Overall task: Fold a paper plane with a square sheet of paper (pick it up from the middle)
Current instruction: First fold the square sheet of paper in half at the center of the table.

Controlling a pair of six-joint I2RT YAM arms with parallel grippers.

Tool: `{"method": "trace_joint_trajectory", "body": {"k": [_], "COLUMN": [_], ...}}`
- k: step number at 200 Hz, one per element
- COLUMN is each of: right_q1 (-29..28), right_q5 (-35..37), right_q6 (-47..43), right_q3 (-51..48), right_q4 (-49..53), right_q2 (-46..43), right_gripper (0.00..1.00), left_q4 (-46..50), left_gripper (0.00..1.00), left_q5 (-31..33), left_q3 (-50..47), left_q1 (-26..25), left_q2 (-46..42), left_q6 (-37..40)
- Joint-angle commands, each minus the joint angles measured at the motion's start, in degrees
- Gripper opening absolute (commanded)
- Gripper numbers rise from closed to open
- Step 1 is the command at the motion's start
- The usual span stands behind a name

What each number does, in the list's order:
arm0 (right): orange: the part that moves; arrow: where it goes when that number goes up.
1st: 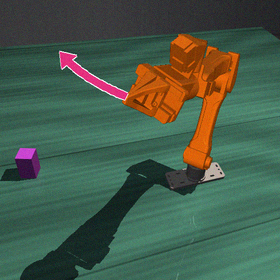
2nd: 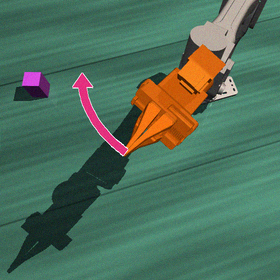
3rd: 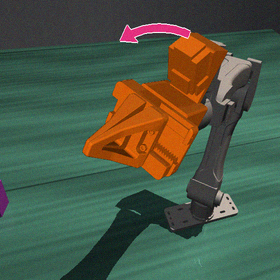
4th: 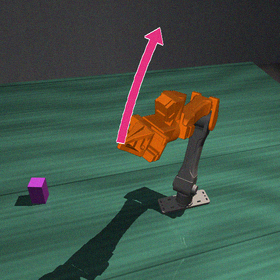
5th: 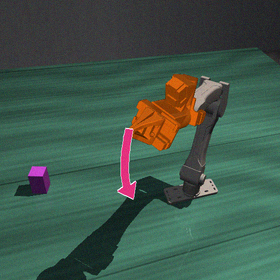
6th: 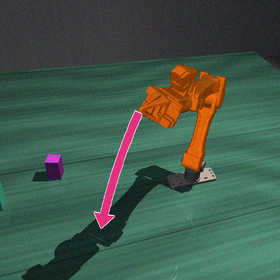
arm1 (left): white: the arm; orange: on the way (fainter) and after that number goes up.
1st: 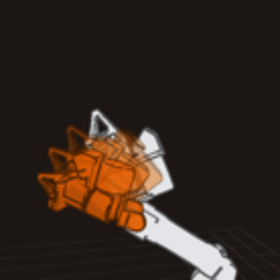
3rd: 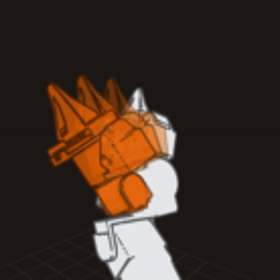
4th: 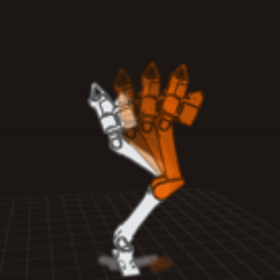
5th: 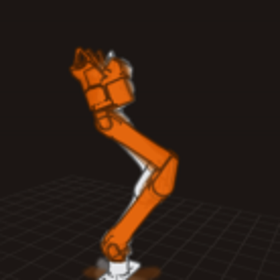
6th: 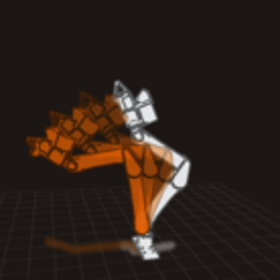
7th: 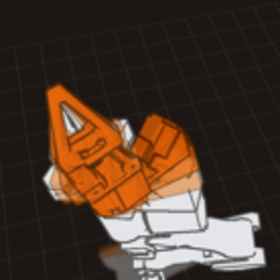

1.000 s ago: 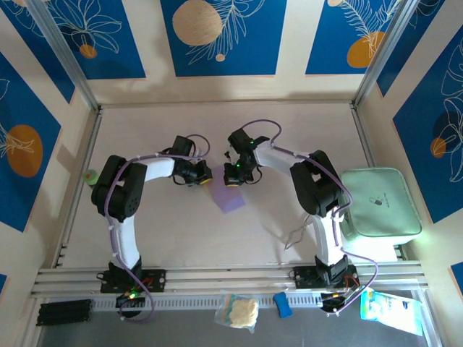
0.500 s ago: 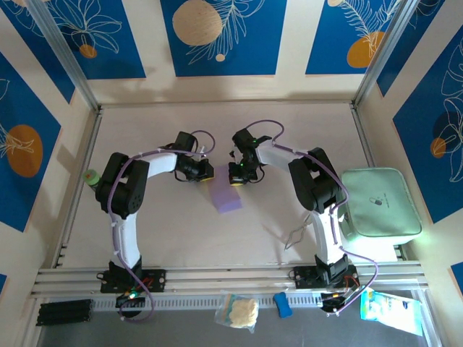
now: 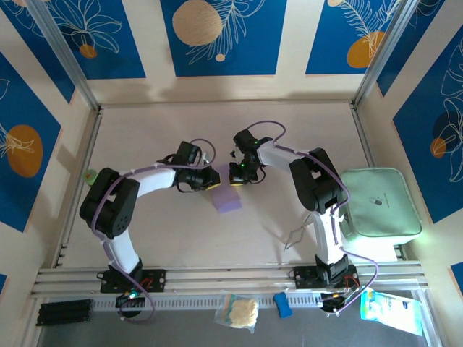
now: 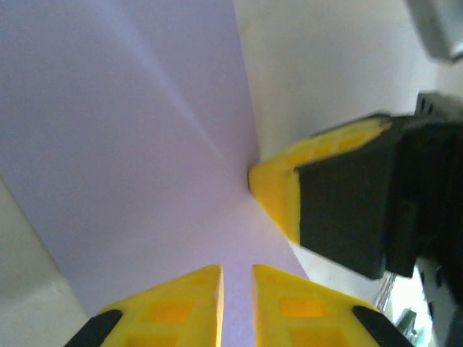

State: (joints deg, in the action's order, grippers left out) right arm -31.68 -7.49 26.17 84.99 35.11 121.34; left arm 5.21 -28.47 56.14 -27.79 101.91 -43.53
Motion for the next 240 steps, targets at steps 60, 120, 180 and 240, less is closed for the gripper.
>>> {"method": "trace_joint_trajectory", "body": {"k": [60, 120, 180, 240], "right_q1": [0.30, 0.48, 0.39, -0.73], "right_q5": [3.72, 2.03, -3.73, -6.09], "right_q6": [1.15, 1.07, 0.46, 1.34], "right_q3": [-3.47, -3.32, -2.31, -5.74], "right_q4": [1.47, 0.93, -0.65, -2.29], "right_q2": [3.39, 2.35, -5.30, -3.37], "right_gripper": [0.02, 0.02, 0.03, 0.03], "left_q4": [-3.62, -2.83, -1.61, -1.48], "left_gripper": [0.16, 0.14, 0.14, 0.14], "left_q5": [-0.78, 0.95, 2.21, 2.46], "left_q3": [-6.29, -7.49, -7.19, -7.01], "left_q1": [-1.74, -1.73, -1.70, -1.72], "left_q2": [0.91, 3.33, 3.45, 3.74], "left_q6": [-5.79, -4.01, -3.92, -4.23]}}
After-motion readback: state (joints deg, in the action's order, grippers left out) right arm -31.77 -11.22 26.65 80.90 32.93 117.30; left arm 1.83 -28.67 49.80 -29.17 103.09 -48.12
